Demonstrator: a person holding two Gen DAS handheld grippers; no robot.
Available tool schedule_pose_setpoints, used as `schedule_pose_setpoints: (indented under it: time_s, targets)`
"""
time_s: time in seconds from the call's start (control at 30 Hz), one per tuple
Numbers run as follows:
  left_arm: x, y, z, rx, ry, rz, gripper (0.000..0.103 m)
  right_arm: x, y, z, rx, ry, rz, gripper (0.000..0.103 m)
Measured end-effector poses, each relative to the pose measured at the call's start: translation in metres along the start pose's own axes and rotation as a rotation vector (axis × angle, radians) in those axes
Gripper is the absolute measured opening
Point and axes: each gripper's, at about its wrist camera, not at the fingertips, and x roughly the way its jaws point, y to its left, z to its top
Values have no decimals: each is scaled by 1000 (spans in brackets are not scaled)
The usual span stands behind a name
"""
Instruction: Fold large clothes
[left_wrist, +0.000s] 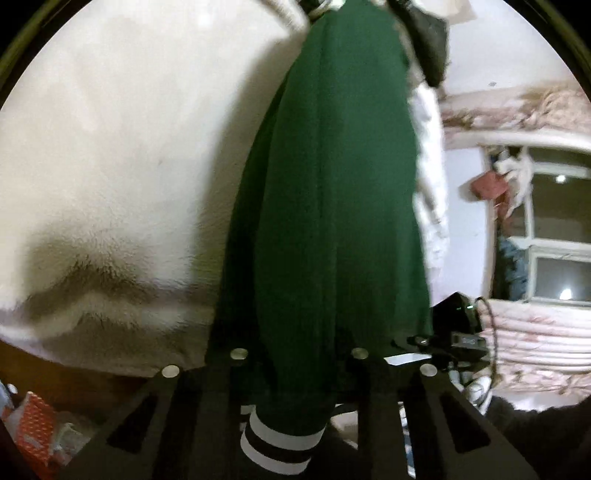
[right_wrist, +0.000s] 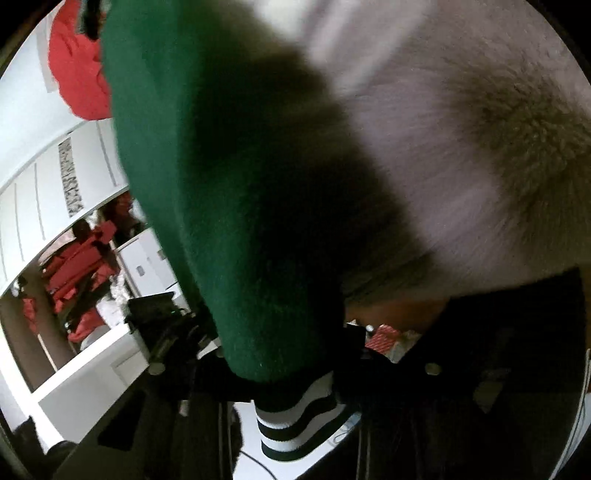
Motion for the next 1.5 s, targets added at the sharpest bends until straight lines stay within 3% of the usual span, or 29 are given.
schedule_pose_setpoints:
  time_s: [0.13,0.2,0.33,0.43,0.5,0.53,0.57,0.63,0.77,0.83,0.9,0.93,1.1,1.2,1.3,1.43,1.47,1.5]
  targets:
    - [-39,-32,15,-17,-52,-111,14,-37,51,-12,-12,-9,40,23]
    - [-62,-58,34,-18,-93,-181,13,-61,82,-21,-29,-14,75,23]
    - [-95,-105,72,28,-161,-250,13,-110,143,-22,-73,-61,139,22]
    - [-110,-123,102,67,-205,-213,14,-139,179,-11,-88,-101,188,22]
    - [-104,-123,113,106,-172,-176,15,-151,200,-1,-198,-118,67,22]
    - [-94,-119,114,118,-156,-123,16,-156,201,5,-223,-112,14,22]
    - [-80,-108,111,97,-131,-76,16,-167,182,15,-214,-93,-5,22]
    - [-50,-83,92,25,-63,-91,18,-168,157,24,-187,-70,-61,22]
    - [11,-46,37,-61,70,-40,19,-173,73,37,-107,-33,-207,23]
    - [42,-25,9,-118,123,-24,23,-171,25,44,-65,15,-269,37]
    - [55,-11,-8,-171,123,-29,29,-163,-14,51,-31,43,-328,50]
    - [57,-3,-13,-198,109,-26,41,-160,-24,53,-41,60,-360,58]
    - [49,22,-28,-278,66,-33,60,-161,-26,55,-170,98,-433,69]
    - [39,27,-37,-299,28,-64,60,-158,-17,54,-209,121,-442,73]
    - [36,27,-38,-299,7,-91,60,-150,-24,59,-202,140,-379,78]
    - [39,33,-40,-306,-25,-79,60,-127,-50,71,-129,155,-279,74]
    - [34,32,-42,-314,-50,-81,60,-124,-46,69,-120,137,-278,67]
    - [28,32,-46,-321,-76,-84,60,-124,-40,65,-80,139,-253,44]
